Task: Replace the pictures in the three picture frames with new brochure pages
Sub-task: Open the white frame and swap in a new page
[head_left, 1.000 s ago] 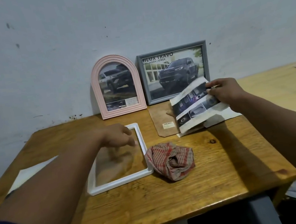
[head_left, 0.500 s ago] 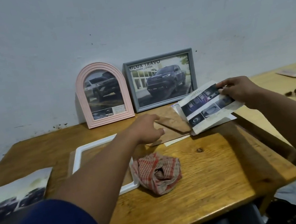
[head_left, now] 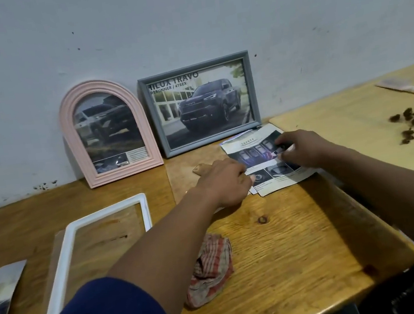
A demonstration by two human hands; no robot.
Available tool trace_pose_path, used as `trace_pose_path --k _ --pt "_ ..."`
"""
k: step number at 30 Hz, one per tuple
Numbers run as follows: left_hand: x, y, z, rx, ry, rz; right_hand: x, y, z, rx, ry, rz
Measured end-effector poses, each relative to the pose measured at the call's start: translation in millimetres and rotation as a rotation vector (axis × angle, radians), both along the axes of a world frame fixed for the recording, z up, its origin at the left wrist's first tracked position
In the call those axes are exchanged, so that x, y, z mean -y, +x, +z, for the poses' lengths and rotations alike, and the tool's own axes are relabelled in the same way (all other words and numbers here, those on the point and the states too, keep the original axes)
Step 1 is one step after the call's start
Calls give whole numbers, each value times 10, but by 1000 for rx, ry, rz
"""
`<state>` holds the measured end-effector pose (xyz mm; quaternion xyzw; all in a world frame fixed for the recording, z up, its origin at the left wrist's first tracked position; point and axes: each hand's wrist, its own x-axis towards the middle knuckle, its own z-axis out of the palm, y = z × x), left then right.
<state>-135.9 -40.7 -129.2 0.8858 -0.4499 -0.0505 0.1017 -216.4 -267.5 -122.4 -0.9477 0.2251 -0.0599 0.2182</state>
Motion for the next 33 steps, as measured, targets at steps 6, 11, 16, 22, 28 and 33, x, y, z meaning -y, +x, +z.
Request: trace_pose_path --k 6,11,16,22,28,33 --pt "-111 -35 68 15 -38 0 -248 -27 109 -89 -207 -9" --pt "-513 -42 246 62 -62 74 -745 82 389 11 -209 106" --pt "-1415 77 380 96 -54 224 -1748 316 627 100 -121 343" --pt "-2866 92 368 -5 -154 541 -3271 616 619 128 -51 604" --pt "-4271 -83 209 -36 -284 864 -4674 743 405 16 -3 779" --pt "-4939 -201 -27 -35 -247 1021 -5213 711 147 -151 -226 807"
